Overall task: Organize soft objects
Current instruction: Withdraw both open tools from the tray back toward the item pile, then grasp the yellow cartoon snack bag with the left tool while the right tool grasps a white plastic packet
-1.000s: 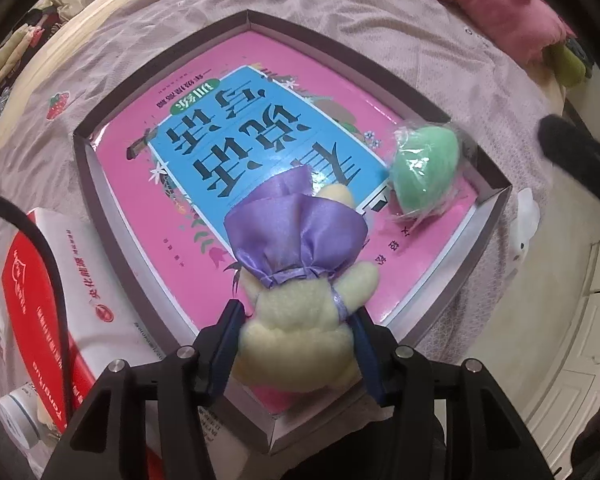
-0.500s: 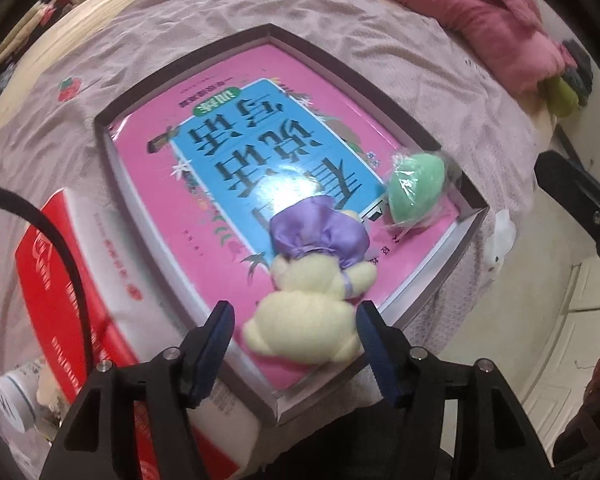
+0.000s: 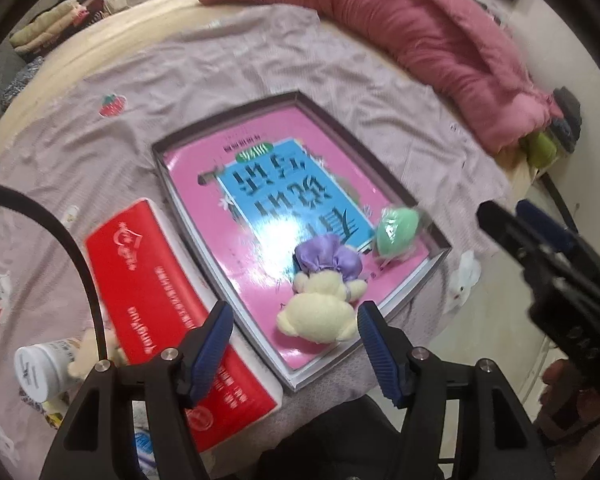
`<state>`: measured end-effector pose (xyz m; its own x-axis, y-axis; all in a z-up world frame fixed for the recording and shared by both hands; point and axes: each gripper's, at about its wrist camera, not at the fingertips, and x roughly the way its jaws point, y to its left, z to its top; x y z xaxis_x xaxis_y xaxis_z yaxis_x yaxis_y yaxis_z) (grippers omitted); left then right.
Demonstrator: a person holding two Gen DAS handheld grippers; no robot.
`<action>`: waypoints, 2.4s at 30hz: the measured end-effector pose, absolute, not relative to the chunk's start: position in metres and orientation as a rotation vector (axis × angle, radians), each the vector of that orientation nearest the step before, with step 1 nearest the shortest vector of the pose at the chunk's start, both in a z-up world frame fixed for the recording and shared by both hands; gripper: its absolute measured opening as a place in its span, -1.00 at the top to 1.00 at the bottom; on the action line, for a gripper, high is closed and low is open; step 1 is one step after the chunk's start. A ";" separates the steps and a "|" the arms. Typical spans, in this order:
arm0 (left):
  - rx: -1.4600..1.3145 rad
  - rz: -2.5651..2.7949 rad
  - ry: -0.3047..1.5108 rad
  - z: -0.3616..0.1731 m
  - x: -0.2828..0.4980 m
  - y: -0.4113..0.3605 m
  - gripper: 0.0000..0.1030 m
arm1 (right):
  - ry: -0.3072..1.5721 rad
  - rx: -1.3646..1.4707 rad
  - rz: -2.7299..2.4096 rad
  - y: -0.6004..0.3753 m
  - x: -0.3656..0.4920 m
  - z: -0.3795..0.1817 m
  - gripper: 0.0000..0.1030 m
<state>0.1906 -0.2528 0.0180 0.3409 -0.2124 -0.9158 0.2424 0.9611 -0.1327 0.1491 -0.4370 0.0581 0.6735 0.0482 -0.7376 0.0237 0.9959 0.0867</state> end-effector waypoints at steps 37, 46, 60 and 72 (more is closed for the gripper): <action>-0.106 -0.166 1.001 0.086 0.122 -0.127 -0.35 | 0.688 -0.158 0.120 -0.316 0.110 0.130 -0.44; -0.133 -0.137 0.961 0.100 0.102 -0.096 -0.35 | 0.655 -0.190 0.187 -0.278 0.098 0.143 -0.44; -0.177 -0.069 0.932 0.111 0.074 -0.043 -0.35 | 0.624 -0.195 0.296 -0.236 0.078 0.156 -0.44; -0.249 0.040 0.981 0.080 0.043 0.030 -0.36 | 0.665 -0.253 0.398 -0.205 0.062 0.130 -0.44</action>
<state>0.0428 0.0298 0.0800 0.5580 -0.0787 -0.8261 -0.1454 0.9708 -0.1907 0.0624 -0.2053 0.1303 0.7160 0.2760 -0.6412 -0.4350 0.8948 -0.1006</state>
